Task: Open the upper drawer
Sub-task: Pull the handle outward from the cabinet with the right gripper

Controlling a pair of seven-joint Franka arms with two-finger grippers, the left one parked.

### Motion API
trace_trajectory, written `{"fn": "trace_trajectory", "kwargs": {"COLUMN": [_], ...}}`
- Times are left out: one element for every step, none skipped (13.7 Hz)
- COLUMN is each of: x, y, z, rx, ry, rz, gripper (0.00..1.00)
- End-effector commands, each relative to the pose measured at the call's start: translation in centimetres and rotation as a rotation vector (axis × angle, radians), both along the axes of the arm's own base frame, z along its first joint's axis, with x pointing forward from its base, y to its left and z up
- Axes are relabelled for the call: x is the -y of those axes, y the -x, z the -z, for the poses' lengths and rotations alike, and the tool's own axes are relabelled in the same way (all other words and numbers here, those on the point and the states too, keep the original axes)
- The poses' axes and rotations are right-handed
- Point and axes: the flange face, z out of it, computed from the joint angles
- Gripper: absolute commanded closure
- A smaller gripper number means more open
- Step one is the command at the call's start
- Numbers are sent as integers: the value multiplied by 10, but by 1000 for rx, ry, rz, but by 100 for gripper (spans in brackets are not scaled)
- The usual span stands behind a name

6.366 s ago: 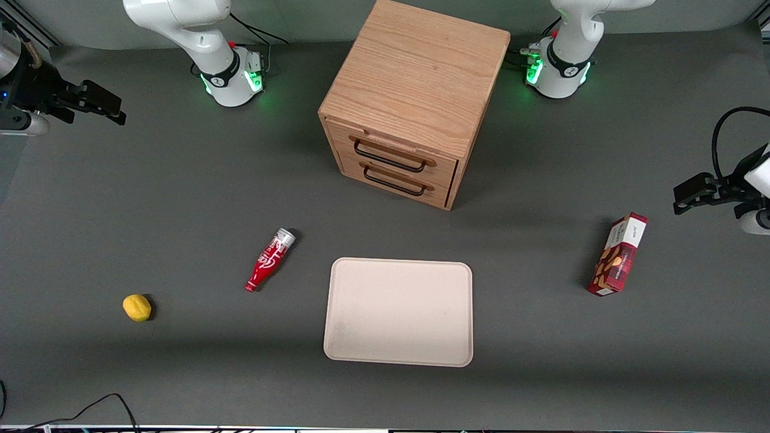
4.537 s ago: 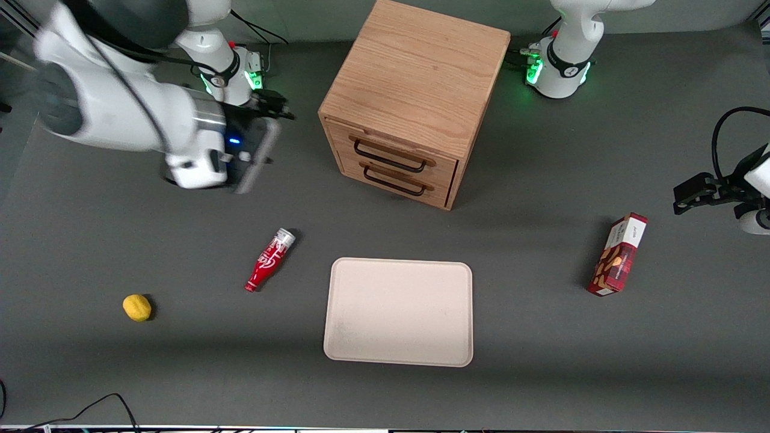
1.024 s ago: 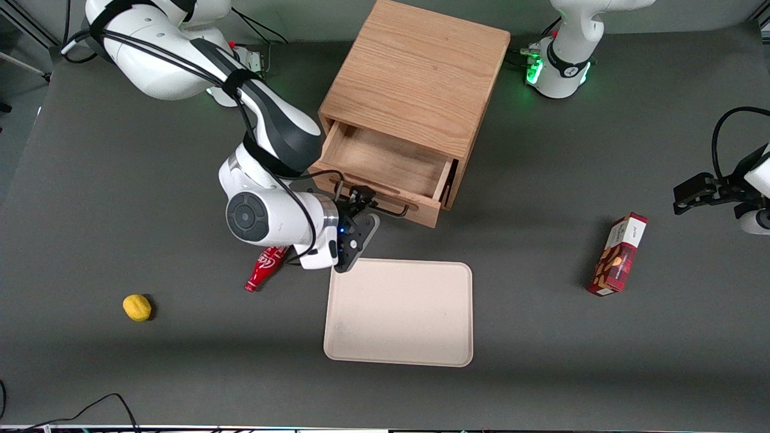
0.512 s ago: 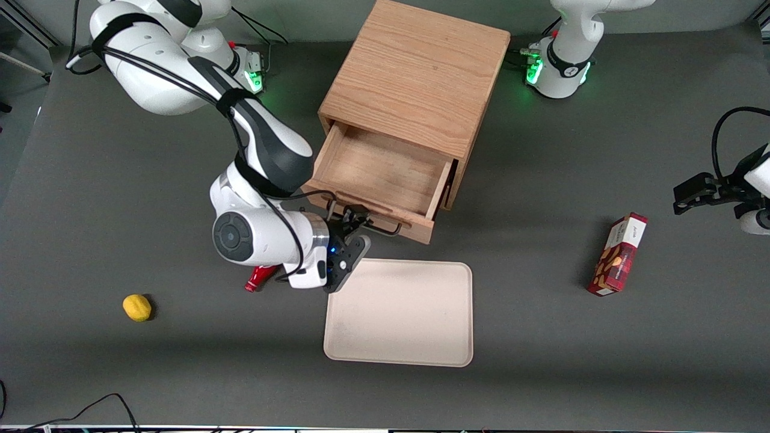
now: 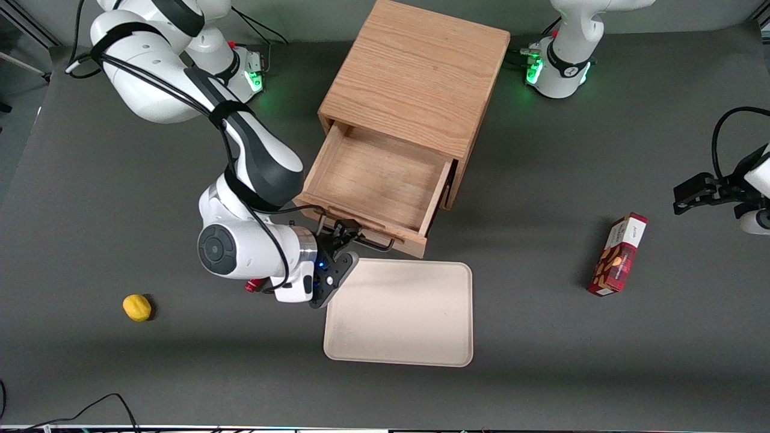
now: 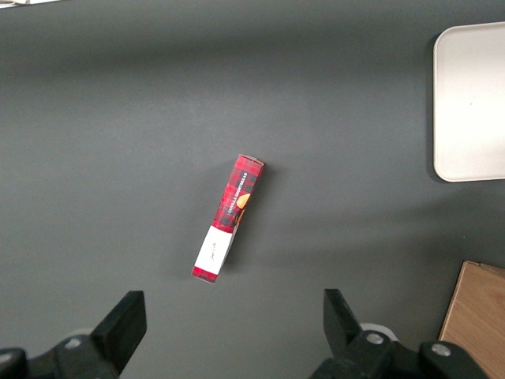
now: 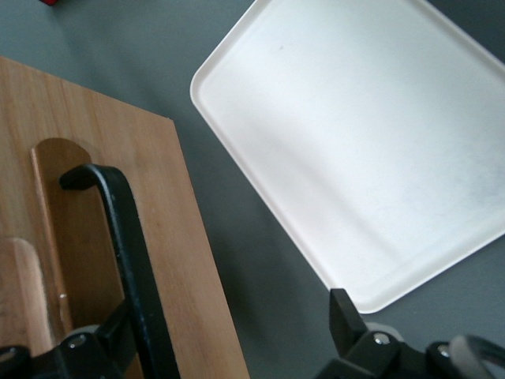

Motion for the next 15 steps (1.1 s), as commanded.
{"fn": "trace_trajectory", "kwargs": {"x": [12, 15, 18, 20, 24, 27, 30, 32, 31, 32, 33, 36, 51, 59, 70], "y": [-18, -21, -24, -27, -30, -33, -35, -36, -35, -32, -30, -25, -26, -20, -9], "z": [1, -2, -6, -6, -6, -8, -9, -10, -15, -21, -34, -69, -92, -119, -151], "rx": [36, 44, 50, 56, 66, 72, 74, 74, 75, 69, 74, 115, 146, 169, 181], "ry": [12, 10, 8, 5, 5, 4, 2, 1, 1, 8, 12, 18, 37, 64, 104], "rz": [-4, 2, 8, 8, 10, 16, 21, 24, 23, 15, 10, 7, 22, 16, 18], "gripper": [0, 0, 0, 0, 0, 0, 0, 0, 0, 0, 0, 0, 0, 0, 0]}}
